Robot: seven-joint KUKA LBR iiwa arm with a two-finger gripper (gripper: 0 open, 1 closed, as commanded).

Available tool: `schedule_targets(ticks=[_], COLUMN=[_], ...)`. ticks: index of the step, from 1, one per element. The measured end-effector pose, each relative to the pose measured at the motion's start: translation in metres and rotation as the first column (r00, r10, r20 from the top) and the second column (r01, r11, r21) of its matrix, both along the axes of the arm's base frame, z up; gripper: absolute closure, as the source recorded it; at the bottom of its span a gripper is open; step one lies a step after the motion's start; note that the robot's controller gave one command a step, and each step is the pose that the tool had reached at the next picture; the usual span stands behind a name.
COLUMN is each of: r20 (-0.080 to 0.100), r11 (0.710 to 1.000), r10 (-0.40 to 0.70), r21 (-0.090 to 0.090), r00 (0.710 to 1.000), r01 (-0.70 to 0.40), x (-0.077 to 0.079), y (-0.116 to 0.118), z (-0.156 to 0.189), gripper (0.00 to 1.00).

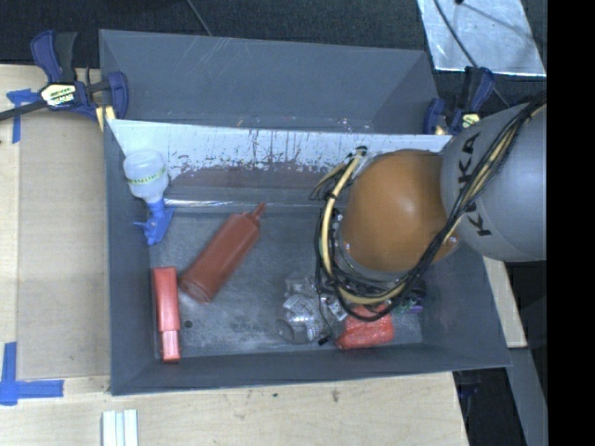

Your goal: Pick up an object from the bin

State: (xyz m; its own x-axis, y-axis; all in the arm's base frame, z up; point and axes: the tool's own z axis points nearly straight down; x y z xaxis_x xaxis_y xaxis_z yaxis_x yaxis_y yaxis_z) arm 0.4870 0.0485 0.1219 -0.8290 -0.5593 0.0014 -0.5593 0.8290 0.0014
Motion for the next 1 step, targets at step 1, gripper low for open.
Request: schedule_targets(ticks=[1], r20=[0.006], r11=[1.000], r10=[-0.001], r21=[0.001], r00=[1.000], r01=[0.001], x=[0.0012], y=[0.0000], z=[0.0178], gripper=[1.00])
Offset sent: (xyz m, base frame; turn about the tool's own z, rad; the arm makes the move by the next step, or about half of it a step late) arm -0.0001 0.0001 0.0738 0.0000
